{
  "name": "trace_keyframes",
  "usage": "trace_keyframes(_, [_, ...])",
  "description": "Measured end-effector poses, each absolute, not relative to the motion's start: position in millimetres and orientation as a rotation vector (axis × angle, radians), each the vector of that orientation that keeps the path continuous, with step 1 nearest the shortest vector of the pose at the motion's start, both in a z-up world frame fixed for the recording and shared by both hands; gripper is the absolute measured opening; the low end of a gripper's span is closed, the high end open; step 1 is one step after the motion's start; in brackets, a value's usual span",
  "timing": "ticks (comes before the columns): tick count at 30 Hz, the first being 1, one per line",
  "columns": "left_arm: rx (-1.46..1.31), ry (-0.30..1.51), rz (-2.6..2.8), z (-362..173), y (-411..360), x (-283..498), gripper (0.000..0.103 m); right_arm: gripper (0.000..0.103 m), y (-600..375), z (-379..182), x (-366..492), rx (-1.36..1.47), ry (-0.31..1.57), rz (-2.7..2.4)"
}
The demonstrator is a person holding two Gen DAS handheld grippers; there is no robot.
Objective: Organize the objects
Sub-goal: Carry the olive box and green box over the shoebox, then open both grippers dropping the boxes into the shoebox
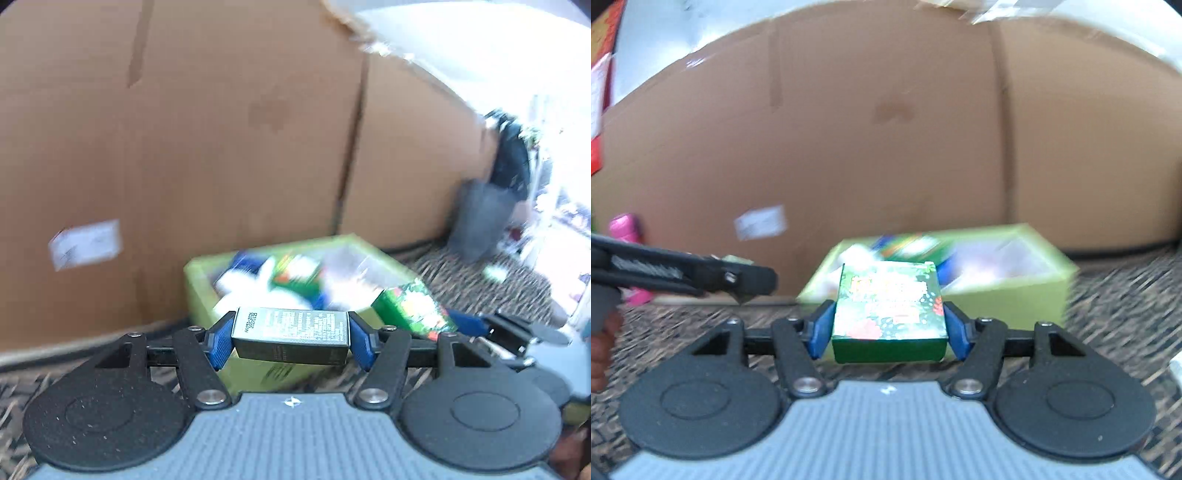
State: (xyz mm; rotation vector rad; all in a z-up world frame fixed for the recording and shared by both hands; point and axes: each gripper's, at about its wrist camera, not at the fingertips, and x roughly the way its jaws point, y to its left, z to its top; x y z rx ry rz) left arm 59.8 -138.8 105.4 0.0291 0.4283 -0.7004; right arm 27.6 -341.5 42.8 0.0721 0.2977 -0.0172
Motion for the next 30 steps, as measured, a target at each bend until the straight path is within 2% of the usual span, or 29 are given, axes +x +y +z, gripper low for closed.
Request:
trace_keyframes(8, [0.029,0.369,-0.770,127,-233,94,0.065,0.061,-408,44,77,0.149,0.263,-0.059])
trace_keyframes(16, [0.059,0.385,-0.724,102,-288,135,0.065,0.062,-426,21,146,0.056,0.341,-0.060])
trace_keyframes(18, [0.075,0.392,-0.722,92,-292,141,0.085,0.062,-427,13,157,0.042,0.364,-0.043])
trace_keyframes(19, [0.077,0.413,-0.708,89,-292,143,0.094,0.070,-428,10,160,0.046,0.368,-0.036])
trace_keyframes(20, [0.071,0.418,-0.696,85,-290,143,0.094,0.085,-429,8,159,0.050,0.369,-0.036])
trace_keyframes(22, [0.056,0.428,-0.683,81,-283,141,0.094,0.102,-427,5,150,0.039,0.319,-0.045])
trace_keyframes(30, [-0.024,0.374,-0.635,86,-227,96,0.095,0.103,-413,14,92,0.034,0.281,-0.091])
